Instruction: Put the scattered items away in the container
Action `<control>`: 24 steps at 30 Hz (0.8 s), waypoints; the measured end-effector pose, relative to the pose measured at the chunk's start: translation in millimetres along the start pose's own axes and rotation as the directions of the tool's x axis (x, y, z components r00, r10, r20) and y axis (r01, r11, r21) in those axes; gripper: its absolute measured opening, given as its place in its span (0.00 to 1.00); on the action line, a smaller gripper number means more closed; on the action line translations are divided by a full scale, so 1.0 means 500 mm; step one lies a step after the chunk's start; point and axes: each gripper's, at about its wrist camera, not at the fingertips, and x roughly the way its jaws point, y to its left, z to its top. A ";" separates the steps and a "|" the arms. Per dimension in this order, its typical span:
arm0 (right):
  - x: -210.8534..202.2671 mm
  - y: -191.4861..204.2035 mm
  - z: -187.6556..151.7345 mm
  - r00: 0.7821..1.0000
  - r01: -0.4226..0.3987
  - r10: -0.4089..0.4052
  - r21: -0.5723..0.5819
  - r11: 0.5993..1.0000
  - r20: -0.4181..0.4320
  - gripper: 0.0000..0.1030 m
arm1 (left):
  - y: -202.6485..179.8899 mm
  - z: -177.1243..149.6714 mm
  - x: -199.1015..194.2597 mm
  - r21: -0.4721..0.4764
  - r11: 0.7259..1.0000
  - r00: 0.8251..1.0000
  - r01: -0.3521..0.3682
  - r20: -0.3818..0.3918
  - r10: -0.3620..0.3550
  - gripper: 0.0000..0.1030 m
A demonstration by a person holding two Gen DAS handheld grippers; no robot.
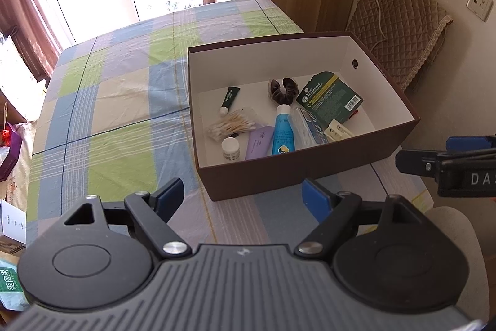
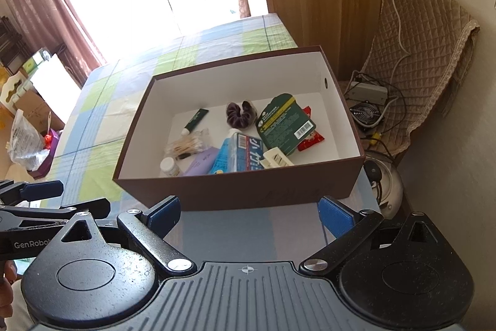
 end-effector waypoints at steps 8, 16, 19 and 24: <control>-0.019 0.014 -0.026 1.000 0.016 -0.016 -0.015 1.000 0.013 0.98 | -0.005 -0.019 -0.027 0.011 1.000 0.999 -0.025 0.029 0.025 0.82; -0.038 0.019 -0.054 1.000 0.022 -0.021 -0.017 1.000 0.014 0.98 | -0.013 -0.037 -0.043 0.015 0.999 0.998 -0.035 0.052 0.034 0.88; -0.048 0.019 -0.062 0.999 0.028 -0.028 -0.013 1.000 0.019 0.98 | -0.022 -0.042 -0.049 0.031 0.999 0.997 -0.037 0.063 0.035 0.91; -0.069 0.017 -0.073 0.999 0.044 -0.044 0.001 0.999 0.031 0.98 | -0.033 -0.047 -0.056 0.045 0.999 0.998 -0.005 0.061 0.002 0.91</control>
